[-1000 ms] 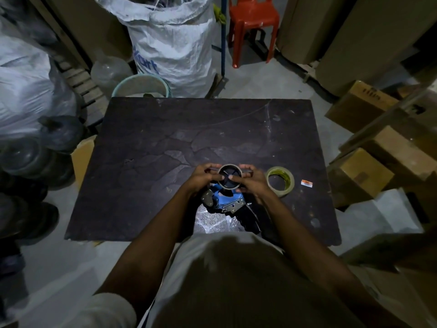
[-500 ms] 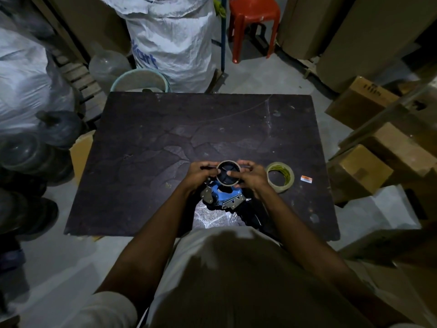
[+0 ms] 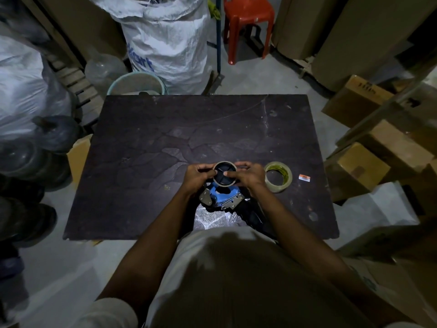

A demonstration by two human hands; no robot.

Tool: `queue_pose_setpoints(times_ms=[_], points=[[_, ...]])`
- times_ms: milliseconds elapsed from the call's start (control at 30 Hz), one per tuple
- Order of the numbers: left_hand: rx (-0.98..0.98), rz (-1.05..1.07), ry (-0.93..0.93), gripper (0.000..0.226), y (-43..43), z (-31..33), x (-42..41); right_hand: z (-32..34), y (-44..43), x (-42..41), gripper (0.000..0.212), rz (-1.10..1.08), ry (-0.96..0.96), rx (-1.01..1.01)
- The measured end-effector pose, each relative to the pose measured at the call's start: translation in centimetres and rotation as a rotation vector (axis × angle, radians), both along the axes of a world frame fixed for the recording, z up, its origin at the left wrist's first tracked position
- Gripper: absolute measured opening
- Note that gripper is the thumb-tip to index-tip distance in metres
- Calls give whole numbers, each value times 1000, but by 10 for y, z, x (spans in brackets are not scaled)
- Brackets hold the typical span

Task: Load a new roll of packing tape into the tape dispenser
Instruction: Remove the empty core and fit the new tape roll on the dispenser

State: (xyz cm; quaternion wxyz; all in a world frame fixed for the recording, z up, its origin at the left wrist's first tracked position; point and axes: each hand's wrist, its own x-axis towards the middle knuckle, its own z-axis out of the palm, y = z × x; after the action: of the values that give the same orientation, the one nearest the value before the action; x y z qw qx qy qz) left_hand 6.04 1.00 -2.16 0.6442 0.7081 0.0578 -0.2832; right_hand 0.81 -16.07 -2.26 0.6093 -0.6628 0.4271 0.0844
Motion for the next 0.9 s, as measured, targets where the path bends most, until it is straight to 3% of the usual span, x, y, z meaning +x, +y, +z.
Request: queue_pose_setpoints(times_ms=[500,700,900], points=[[48,23,1,25,-1,7,-1,-1,1,5,46,14,46,-183],[-49,76,73,18,-3,10,-2,13,4,3,40,40,42,-321],[-15,54,71,22,-8,19,-1,12,3,1,45,74,14,-316]])
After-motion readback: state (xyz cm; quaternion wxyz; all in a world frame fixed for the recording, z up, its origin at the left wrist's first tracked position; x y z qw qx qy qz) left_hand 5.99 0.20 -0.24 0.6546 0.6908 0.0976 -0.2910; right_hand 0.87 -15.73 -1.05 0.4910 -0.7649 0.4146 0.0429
